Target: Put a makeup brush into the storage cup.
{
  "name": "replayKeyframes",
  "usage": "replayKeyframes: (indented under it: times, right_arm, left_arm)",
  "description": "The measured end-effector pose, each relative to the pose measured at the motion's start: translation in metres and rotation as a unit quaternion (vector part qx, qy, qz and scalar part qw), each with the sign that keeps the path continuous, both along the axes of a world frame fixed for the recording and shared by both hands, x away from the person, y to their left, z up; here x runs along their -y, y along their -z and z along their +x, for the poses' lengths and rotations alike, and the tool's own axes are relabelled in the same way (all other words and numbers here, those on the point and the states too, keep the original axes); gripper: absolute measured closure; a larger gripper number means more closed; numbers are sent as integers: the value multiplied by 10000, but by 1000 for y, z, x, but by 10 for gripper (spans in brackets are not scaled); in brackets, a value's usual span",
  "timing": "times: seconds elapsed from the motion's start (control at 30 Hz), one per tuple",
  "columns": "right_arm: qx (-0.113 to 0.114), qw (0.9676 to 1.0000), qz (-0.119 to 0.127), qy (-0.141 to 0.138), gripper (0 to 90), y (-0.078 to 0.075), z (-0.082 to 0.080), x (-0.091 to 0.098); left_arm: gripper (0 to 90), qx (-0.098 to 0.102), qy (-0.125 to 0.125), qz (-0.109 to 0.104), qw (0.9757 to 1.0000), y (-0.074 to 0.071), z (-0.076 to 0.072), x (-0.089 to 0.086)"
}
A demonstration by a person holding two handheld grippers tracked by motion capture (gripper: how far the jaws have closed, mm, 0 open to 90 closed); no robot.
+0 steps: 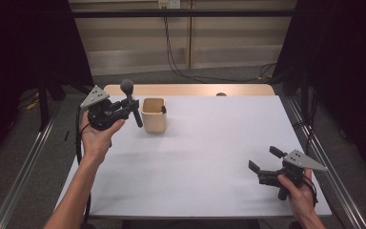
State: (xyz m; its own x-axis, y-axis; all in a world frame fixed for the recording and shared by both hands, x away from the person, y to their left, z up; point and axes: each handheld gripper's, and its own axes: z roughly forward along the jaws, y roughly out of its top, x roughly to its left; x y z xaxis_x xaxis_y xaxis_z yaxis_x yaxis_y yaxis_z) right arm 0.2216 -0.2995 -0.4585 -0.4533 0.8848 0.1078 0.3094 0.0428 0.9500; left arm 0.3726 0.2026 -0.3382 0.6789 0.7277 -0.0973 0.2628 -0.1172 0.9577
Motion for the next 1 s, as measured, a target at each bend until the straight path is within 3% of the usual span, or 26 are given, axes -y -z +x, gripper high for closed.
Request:
replayKeyframes:
  times: [0.23,0.83,0.93,1.0]
  right_arm:
    - [0,10000,3,25,5,0,0,1]
    - [32,10000,-13,20,5,-1,0,1]
    - [51,10000,-6,12,5,-1,-1,1]
    - [54,10000,-6,7,5,-1,0,0]
  left_arm:
    - [711,108,-60,77,9999,-8,11,6]
    - [711,318,-171,16,9993,-21,31,18]
    - [712,476,-159,64,9987,-24,31,22]
    - [711,488,-157,-32,9987,-24,33,23]
